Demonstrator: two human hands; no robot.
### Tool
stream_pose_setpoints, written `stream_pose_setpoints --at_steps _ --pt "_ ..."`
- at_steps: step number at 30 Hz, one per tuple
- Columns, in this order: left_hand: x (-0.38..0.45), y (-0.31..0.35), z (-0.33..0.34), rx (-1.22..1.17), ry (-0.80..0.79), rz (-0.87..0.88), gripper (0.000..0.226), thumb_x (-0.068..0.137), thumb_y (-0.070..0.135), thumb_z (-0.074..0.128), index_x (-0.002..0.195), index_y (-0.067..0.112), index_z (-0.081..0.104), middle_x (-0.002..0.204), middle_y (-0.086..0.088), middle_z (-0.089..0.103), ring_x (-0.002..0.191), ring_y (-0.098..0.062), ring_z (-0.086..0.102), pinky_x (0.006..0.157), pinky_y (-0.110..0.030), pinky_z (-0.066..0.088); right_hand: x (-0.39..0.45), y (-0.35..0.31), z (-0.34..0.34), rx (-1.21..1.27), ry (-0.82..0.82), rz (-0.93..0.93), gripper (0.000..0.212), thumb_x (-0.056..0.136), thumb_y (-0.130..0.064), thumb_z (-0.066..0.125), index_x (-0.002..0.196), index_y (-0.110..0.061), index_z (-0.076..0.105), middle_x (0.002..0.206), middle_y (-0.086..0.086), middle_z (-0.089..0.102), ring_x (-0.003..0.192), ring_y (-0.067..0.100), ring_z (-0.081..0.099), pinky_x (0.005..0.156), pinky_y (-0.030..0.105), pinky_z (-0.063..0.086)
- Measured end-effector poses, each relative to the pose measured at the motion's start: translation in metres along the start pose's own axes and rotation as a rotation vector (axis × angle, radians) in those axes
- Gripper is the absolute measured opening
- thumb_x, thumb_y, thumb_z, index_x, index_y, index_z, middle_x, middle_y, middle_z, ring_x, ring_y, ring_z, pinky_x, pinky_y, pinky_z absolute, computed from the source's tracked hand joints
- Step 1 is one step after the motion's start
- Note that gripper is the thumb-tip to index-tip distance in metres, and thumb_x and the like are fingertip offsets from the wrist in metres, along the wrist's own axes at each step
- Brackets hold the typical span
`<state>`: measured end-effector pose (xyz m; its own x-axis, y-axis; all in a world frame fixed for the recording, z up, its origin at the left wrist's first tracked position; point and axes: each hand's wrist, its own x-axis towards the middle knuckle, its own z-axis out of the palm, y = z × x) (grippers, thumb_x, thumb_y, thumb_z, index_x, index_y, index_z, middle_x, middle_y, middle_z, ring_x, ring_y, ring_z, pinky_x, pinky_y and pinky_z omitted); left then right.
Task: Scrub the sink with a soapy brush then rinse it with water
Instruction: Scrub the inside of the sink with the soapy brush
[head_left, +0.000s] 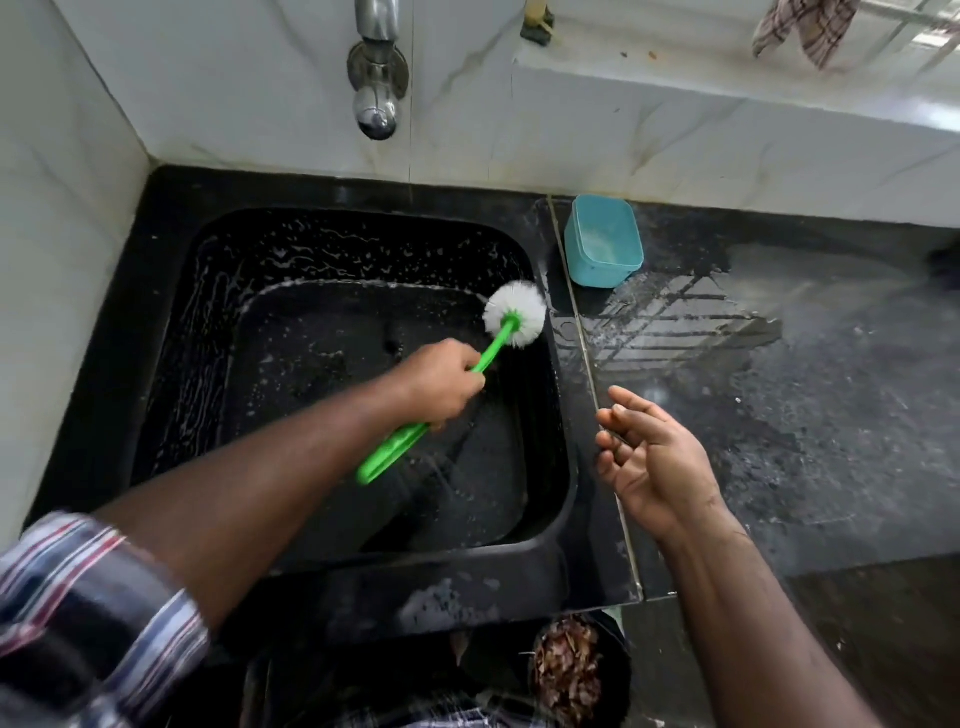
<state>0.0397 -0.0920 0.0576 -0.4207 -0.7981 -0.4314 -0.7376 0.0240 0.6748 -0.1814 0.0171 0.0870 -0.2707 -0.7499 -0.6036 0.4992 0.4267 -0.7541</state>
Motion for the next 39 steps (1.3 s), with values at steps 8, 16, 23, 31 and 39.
stream_pose_setpoints --at_steps 8,16,23,31,39 --pt "-0.127 -0.024 0.023 0.310 -0.491 0.142 0.029 0.087 0.033 0.043 0.110 0.022 0.058 0.090 0.001 0.069 0.080 -0.016 0.066 0.073 -0.033 0.055 -0.005 0.009 0.004 0.031 -0.001 0.011 0.036 0.090 0.000 0.055 0.124 -0.009 0.060 0.077 0.004 0.065 0.059 0.014 0.056 0.051 0.022 0.046" --pt "-0.050 0.006 0.006 0.179 -0.087 0.058 0.016 0.091 0.021 0.047 0.088 0.013 0.060 0.065 -0.003 0.062 0.050 -0.017 0.059 0.043 -0.026 0.043 -0.009 0.004 0.002 0.030 0.011 -0.023 0.034 0.091 -0.001 0.054 0.123 -0.009 0.061 0.077 0.003 0.066 0.059 0.013 0.058 0.053 0.023 0.046" --pt "-0.058 -0.010 0.031 0.346 -0.289 0.102 0.014 0.086 0.023 0.045 0.086 0.016 0.057 0.074 -0.004 0.065 0.069 -0.026 0.067 0.057 -0.033 0.053 -0.016 0.011 0.006 0.031 0.005 -0.001 0.032 0.091 -0.001 0.054 0.120 -0.011 0.062 0.076 0.003 0.066 0.059 0.013 0.057 0.052 0.022 0.045" --pt "-0.092 -0.025 0.018 0.302 -0.434 0.082 0.015 0.085 0.027 0.047 0.086 0.015 0.056 0.067 -0.001 0.062 0.051 -0.012 0.058 0.053 -0.029 0.050 -0.014 0.010 0.006 0.024 -0.008 -0.004 0.030 0.090 -0.001 0.055 0.117 -0.011 0.064 0.077 0.004 0.066 0.060 0.014 0.057 0.053 0.023 0.046" --pt "0.077 0.006 0.008 -0.067 0.112 -0.139 0.014 0.084 0.008 0.053 0.070 0.008 0.056 0.071 -0.023 0.068 0.059 -0.035 0.067 0.046 -0.025 0.045 -0.016 0.007 -0.018 0.003 0.018 -0.020 0.029 0.091 -0.001 0.054 0.116 -0.011 0.065 0.080 0.005 0.066 0.060 0.014 0.057 0.051 0.022 0.046"
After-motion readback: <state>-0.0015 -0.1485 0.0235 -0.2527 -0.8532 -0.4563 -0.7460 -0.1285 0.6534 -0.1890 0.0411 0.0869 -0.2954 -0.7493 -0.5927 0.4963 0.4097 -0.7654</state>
